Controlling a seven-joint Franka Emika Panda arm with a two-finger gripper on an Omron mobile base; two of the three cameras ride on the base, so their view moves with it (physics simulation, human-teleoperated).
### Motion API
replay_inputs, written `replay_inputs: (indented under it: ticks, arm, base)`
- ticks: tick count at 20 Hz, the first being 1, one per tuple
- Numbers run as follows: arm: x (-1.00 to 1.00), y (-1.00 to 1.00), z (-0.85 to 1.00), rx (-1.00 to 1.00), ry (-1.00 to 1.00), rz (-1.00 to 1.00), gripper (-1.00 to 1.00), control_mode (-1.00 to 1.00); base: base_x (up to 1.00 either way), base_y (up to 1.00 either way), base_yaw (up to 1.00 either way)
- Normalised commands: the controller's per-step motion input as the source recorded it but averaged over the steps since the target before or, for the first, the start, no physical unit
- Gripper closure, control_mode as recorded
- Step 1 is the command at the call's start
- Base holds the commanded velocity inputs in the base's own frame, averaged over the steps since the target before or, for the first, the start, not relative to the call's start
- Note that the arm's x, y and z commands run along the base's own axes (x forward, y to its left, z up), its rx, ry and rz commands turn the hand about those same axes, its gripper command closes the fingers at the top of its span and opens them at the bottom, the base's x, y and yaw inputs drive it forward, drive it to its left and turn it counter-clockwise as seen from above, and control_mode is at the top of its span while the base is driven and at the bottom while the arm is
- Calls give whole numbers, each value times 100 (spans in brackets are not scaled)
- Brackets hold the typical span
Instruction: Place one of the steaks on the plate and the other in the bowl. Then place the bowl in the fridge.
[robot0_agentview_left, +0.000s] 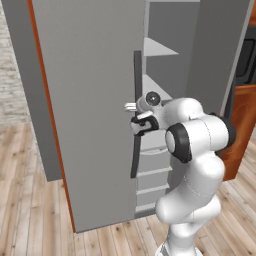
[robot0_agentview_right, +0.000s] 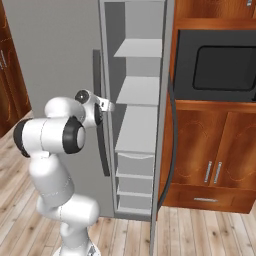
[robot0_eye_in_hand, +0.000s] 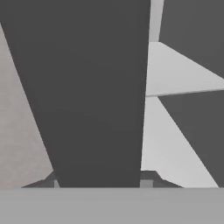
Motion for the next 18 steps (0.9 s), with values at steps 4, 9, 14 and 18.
replay_inputs:
  ticks: [4,9,14,18]
  arm:
    - [-39,7,45,-3,0,-5,100,-100]
    - [-47,23,63,-1,0,-10,100,-100]
    - [-69,38,60,0,0,-19,100,-100]
    - [-73,36,52,0,1,-25,100,-100]
  base:
    - [0,0,0]
    - [0,0,0]
    - [0,0,0]
    - [0,0,0]
